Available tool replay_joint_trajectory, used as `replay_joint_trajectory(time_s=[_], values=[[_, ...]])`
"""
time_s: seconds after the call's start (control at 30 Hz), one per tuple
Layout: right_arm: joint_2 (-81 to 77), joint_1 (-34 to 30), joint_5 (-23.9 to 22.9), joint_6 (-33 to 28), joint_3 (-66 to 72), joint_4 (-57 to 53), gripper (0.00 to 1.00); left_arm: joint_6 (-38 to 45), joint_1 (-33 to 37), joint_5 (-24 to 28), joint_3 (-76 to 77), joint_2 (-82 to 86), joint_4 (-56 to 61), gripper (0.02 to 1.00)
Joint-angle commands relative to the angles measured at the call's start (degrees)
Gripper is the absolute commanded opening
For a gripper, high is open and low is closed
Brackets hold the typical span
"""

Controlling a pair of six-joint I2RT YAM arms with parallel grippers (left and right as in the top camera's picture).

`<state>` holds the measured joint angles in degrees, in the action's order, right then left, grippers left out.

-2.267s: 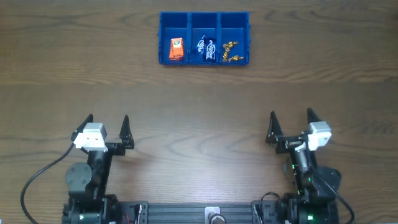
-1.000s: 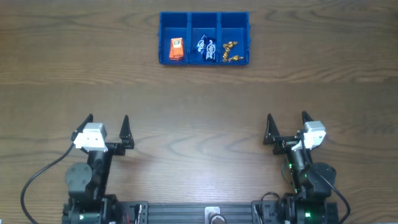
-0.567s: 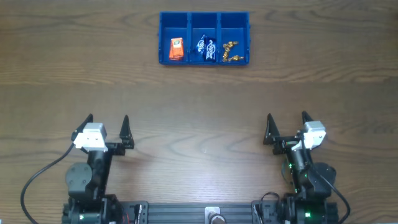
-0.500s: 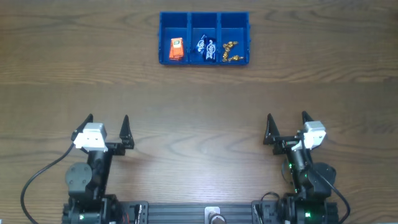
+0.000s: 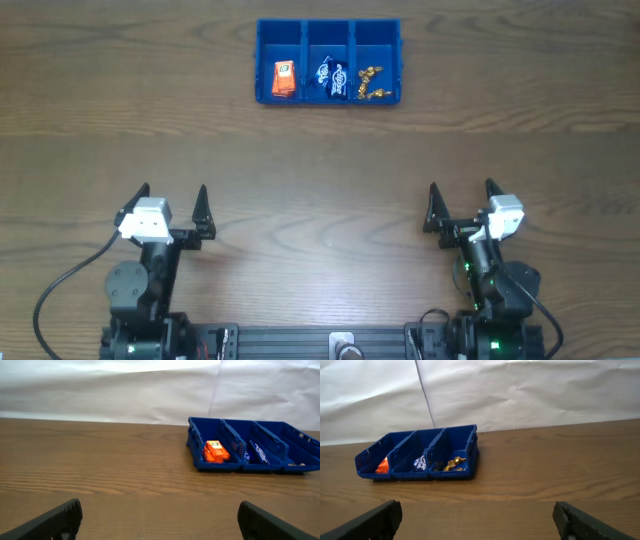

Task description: Sort Candies Into Trays

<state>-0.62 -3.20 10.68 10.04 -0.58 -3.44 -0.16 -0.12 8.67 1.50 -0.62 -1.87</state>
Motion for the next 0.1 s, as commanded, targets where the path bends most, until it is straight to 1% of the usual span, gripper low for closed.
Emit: replay_joint_trajectory(time_s=[0.03,0.1], values=[[0.46,-0.24,-0.52,0.57,0.13,-0.22,0.998,-0.22,-0.17,0.83,-1.22,0.28,-1.75,0.998],[0.46,-0.24,-0.52,0.57,0.13,-0.22,1.000,-0.22,-0.17,0.83,-1.22,0.28,-1.75,0.998]])
